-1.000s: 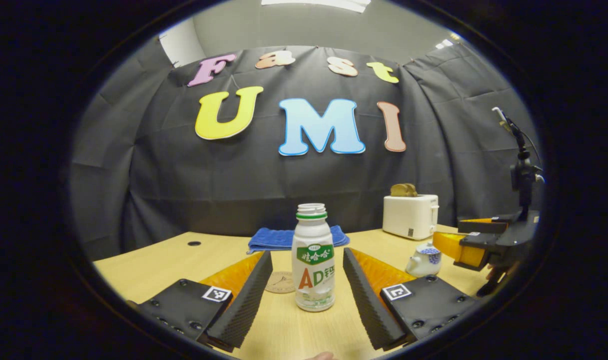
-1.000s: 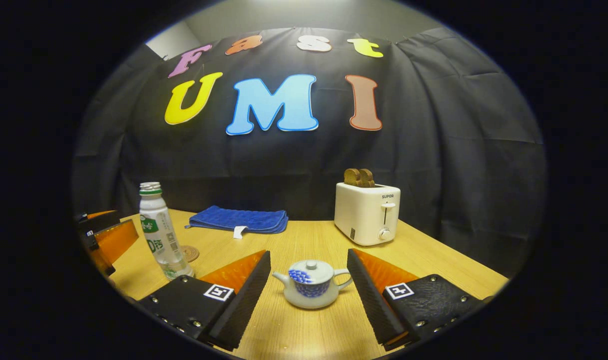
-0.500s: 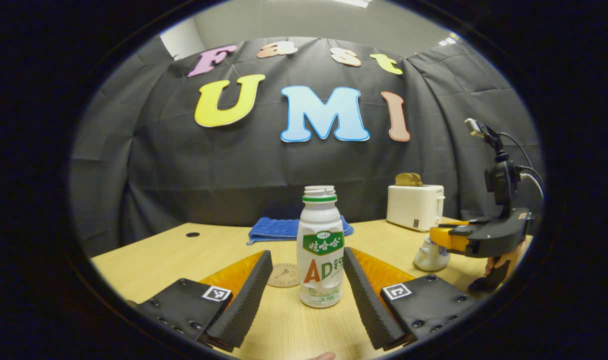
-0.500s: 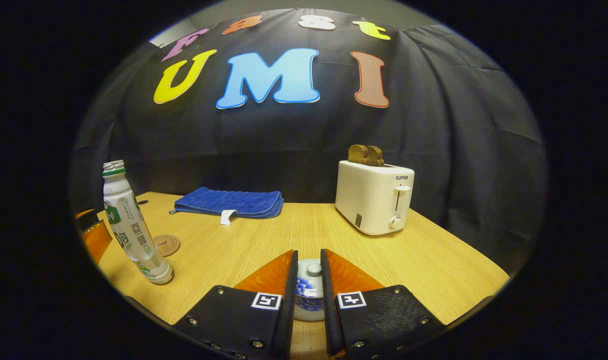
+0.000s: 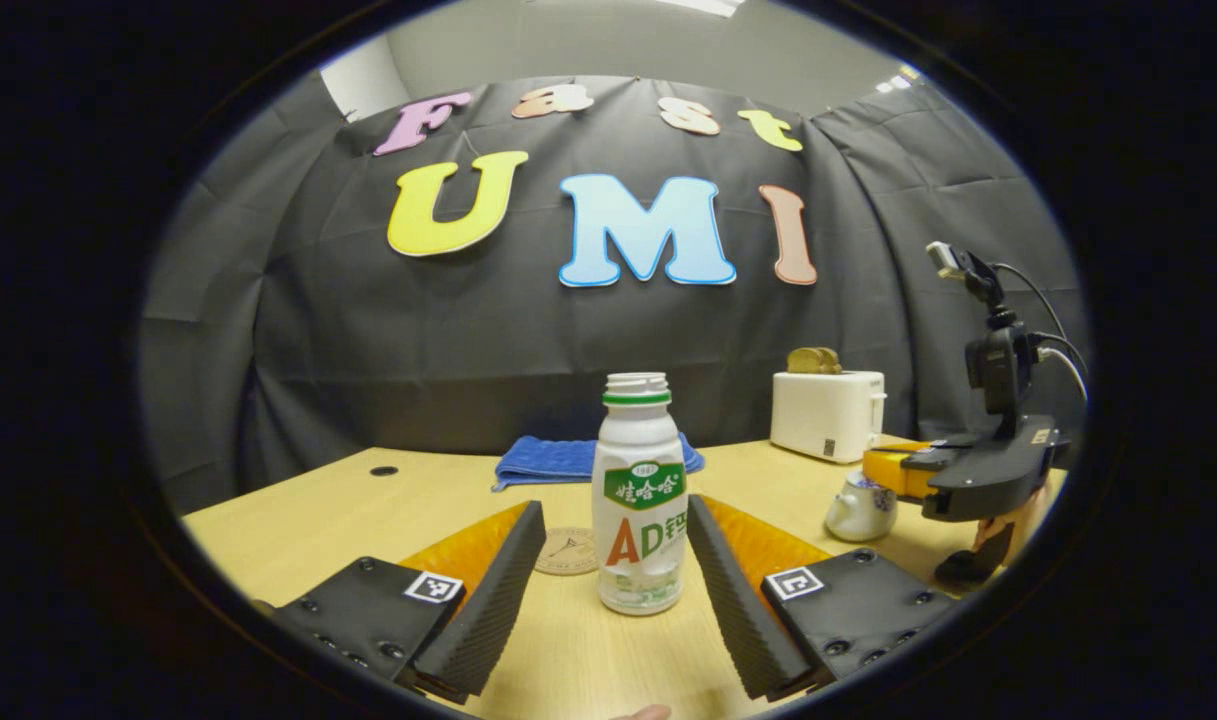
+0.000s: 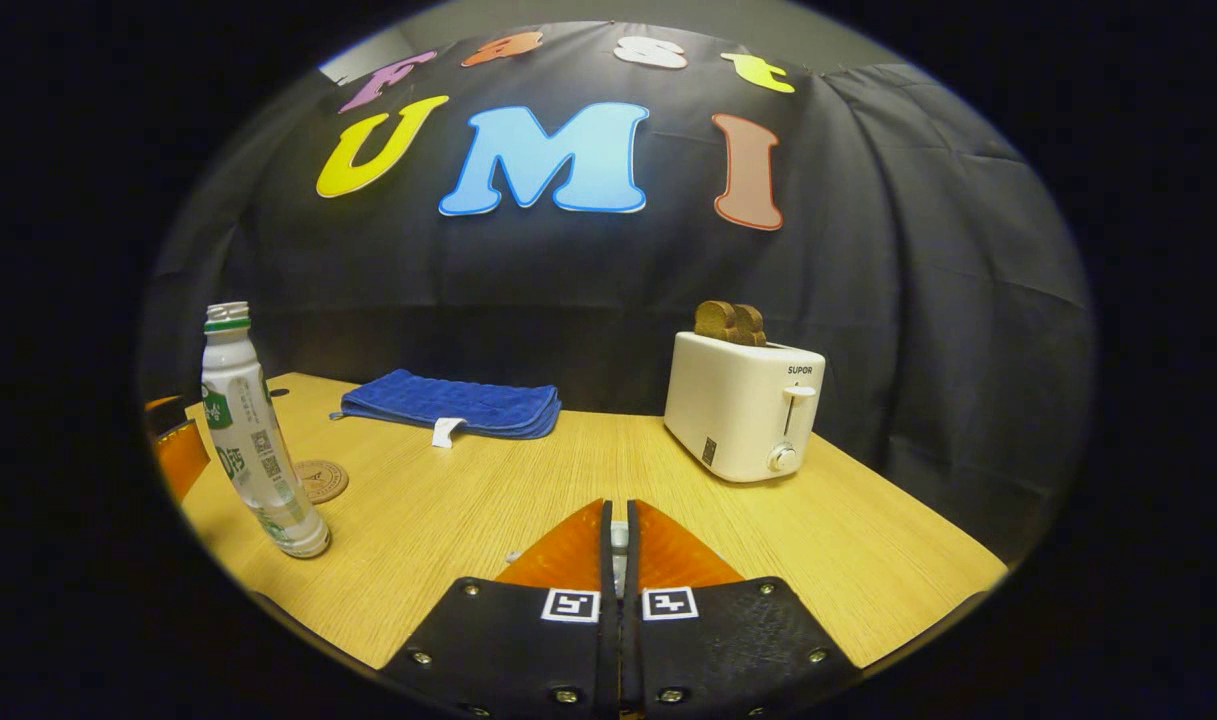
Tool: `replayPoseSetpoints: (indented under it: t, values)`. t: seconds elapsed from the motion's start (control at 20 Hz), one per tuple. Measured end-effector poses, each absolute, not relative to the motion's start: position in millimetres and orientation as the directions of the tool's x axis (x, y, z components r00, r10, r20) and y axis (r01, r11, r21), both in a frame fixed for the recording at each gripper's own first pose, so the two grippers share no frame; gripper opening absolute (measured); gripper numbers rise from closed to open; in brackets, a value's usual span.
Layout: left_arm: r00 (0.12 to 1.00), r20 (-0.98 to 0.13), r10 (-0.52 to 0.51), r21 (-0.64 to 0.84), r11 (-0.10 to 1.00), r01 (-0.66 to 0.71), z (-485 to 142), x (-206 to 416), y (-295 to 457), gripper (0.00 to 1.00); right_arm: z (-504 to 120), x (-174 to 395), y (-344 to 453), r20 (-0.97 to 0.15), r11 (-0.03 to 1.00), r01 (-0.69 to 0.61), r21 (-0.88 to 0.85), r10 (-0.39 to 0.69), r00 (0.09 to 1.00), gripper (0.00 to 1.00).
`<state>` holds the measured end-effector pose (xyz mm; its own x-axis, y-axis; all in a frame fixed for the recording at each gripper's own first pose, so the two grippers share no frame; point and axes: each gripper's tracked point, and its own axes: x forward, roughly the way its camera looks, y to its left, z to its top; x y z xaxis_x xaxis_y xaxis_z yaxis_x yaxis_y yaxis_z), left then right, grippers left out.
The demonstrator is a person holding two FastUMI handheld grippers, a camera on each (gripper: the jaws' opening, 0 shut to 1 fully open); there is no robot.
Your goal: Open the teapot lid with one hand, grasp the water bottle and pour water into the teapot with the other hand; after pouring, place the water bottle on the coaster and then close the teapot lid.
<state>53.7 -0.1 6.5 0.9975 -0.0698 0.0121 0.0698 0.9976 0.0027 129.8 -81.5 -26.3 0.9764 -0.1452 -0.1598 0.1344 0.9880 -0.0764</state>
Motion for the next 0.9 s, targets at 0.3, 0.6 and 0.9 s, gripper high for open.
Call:
replayPoseSetpoints:
  t: [0.3, 0.6, 0.9]
  values:
    - [0.997, 0.009, -0.081, -0.024, 0.996, 0.081, 2, 59, -6, 0.99, 14, 116, -72, -0.015, 0.989, 0.118, -0.084, -0.120, 0.993, 0.01]
    - [0.997, 0.013, -0.080, 0.008, 0.997, 0.080, 5, 90, -19, 0.99, 15, 108, -48, -0.002, 0.995, 0.039, -0.097, -0.039, 0.999, 0.01]
    - [0.998, -0.043, -0.048, -0.015, 0.999, 0.048, -13, 120, -14, 1.00, 22, 101, -48, 0.028, 0.996, 0.027, -0.081, -0.025, 0.999, 0.01]
